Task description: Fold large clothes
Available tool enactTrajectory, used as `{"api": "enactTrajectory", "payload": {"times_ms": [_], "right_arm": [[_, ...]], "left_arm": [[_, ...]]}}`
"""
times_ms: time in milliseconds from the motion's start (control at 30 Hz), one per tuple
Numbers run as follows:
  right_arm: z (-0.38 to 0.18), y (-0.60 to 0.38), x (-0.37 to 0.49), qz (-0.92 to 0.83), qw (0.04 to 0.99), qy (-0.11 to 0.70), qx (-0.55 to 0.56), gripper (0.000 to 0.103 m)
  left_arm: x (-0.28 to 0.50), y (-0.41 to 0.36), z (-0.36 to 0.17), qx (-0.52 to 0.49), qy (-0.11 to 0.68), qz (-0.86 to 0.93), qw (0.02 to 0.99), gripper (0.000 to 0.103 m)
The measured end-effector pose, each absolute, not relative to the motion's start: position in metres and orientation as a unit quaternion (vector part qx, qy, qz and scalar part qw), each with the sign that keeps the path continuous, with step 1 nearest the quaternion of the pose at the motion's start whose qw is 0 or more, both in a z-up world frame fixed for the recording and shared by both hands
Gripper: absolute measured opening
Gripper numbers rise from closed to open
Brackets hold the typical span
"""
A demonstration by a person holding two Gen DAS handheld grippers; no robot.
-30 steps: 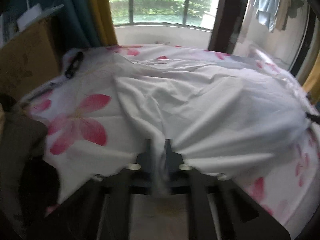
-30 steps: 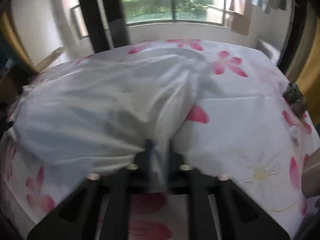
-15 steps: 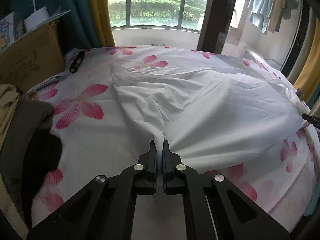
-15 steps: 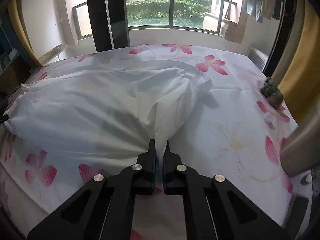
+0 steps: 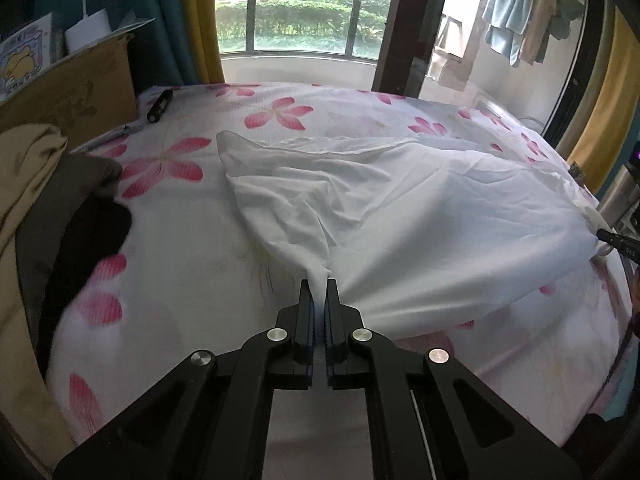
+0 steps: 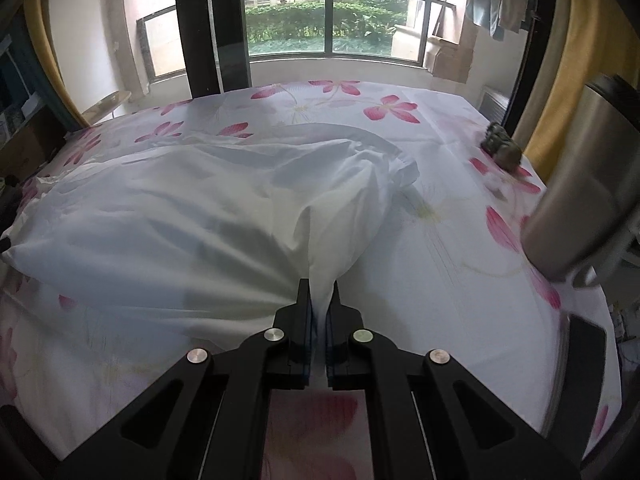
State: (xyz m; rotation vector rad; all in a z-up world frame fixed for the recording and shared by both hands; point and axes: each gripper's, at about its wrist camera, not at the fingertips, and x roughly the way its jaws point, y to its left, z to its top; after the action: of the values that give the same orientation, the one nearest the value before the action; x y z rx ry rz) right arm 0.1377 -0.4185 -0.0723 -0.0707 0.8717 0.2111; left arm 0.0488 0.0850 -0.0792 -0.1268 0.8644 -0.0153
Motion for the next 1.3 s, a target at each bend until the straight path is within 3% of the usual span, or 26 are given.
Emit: {"api": "enactTrajectory", "payload": {"times_ms": [500, 600, 700, 733, 833, 1300], "right_arm": [[-0.089, -0.436, 0.094, 0.089, 0.897, 0.433, -0.008, 0.004], [-0.085, -0.433, 0.096, 0.092, 0.892, 0.443, -0.018, 0.011], [-0.077, -0.431, 0.096, 0.084, 0.894, 0.44, -0.03, 0.016], [-0.073, -0.432, 0.096, 0.079, 0.896, 0.436, -0.032, 0.021], [-0.06, -0.438, 0.097, 0.064, 0.904, 0.422, -0.027, 0.037], [-0.042, -0.394, 0.142, 0.102, 0.916, 0.388, 0.004, 0.04]], "left_arm": [[0.017, 0.078, -0.089, -0.064, 0.442, -0.021, 0.895, 0.005], [0.018, 0.078, -0.084, -0.058, 0.446, -0.025, 0.893, 0.007], [0.018, 0.085, -0.074, -0.056, 0.438, -0.01, 0.897, 0.021], [0.017, 0.087, -0.07, -0.055, 0.434, -0.003, 0.899, 0.028], [0.017, 0.092, -0.059, -0.066, 0.421, 0.005, 0.905, 0.034], [0.101, 0.046, -0.059, -0.042, 0.439, -0.051, 0.896, 0.034]]}}
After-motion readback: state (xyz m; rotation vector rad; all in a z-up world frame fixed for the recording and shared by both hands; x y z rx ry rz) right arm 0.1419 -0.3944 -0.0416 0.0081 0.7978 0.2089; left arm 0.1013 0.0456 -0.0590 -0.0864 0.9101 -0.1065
